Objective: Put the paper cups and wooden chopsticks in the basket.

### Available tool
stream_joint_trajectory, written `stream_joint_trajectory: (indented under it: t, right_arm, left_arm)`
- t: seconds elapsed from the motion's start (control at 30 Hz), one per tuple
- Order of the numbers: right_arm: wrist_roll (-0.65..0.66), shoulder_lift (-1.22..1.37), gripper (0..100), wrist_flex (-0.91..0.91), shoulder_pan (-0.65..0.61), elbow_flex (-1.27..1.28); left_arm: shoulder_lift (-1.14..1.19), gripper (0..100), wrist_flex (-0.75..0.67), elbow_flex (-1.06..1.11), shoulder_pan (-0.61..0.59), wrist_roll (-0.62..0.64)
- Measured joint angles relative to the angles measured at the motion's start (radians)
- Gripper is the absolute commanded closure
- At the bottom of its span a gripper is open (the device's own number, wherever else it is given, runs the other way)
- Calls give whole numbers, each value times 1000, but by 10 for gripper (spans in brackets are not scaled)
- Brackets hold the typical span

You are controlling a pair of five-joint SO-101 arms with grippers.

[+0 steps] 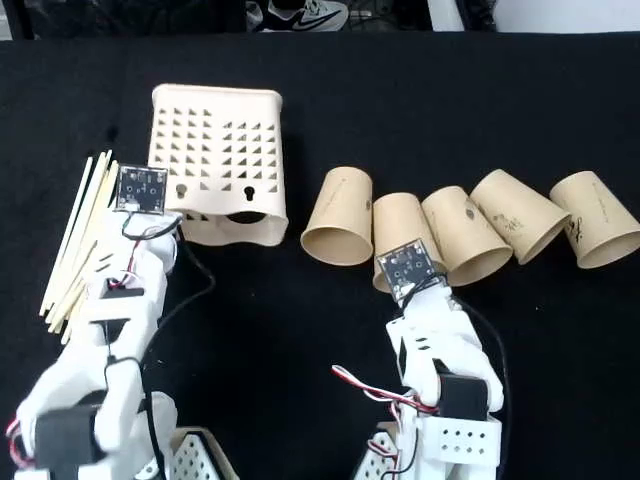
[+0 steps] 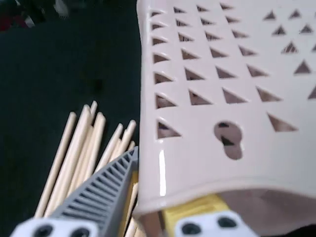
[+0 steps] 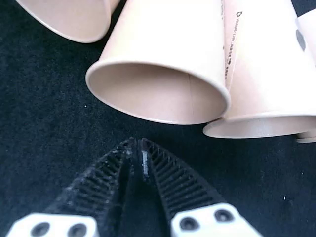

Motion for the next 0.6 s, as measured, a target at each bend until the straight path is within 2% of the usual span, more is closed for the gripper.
stream_joint_trajectory:
  t: [0.1,0.37,0.47,0.6]
  right_arm:
    - [0,0,985,0,0,0]
    - [0,0,985,0,0,0]
    - [0,0,985,0,0,0]
    - [0,0,985,0,0,0]
  left_arm:
    - [-115,973,152,-17,12,61]
    - [-325,973,858,-381,49,180]
    - [-321,973,941,-488,83,216]
    - [-226,973,950,-601,91,258]
